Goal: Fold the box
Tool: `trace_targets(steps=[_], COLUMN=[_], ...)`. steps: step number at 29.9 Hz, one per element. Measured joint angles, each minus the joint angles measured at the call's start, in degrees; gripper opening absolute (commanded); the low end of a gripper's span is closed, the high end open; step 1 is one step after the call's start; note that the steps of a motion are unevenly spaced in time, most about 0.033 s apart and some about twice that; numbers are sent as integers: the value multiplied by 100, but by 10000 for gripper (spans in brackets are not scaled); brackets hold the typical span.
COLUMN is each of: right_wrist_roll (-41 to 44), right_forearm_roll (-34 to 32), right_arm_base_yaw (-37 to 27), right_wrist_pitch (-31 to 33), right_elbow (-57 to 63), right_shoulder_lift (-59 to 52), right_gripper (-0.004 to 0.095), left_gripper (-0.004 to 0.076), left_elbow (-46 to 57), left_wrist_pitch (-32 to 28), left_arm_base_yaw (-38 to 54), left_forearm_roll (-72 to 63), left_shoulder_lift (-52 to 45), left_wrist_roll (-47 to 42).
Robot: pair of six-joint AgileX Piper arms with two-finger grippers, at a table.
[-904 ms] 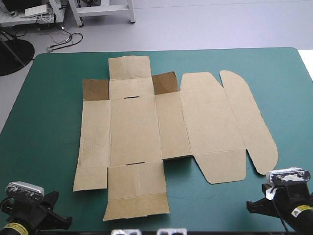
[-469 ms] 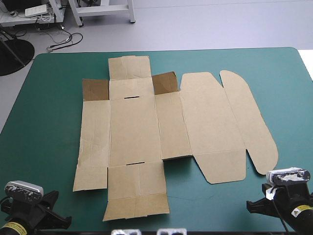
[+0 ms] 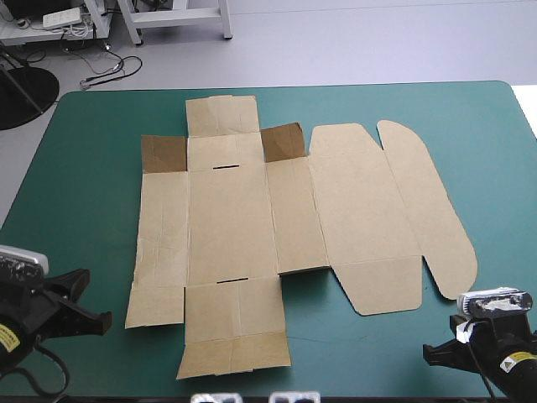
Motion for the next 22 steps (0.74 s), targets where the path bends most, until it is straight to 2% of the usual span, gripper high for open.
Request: trace_targets(steps=[5, 11, 22], right_wrist_roll=[0, 0, 0], right_forearm_roll=[0, -14, -26], right_arm_base_yaw=[0, 0, 0], right_wrist_pitch=[0, 0, 6], right_elbow=[0, 0, 0], right_shoulder_lift=[0, 0, 0], right_gripper=[-15, -15, -15], left_gripper=[-10, -10, -9], left_elbow=[-434, -593, -1285], left_wrist_pitch=[-18, -324, -670], left_arm_base_yaw=[0, 0, 120], left_forearm_roll=[-14, -14, 722], left_shoulder_lift=[835, 1761, 3459], left_wrist_roll=[-1, -14, -687])
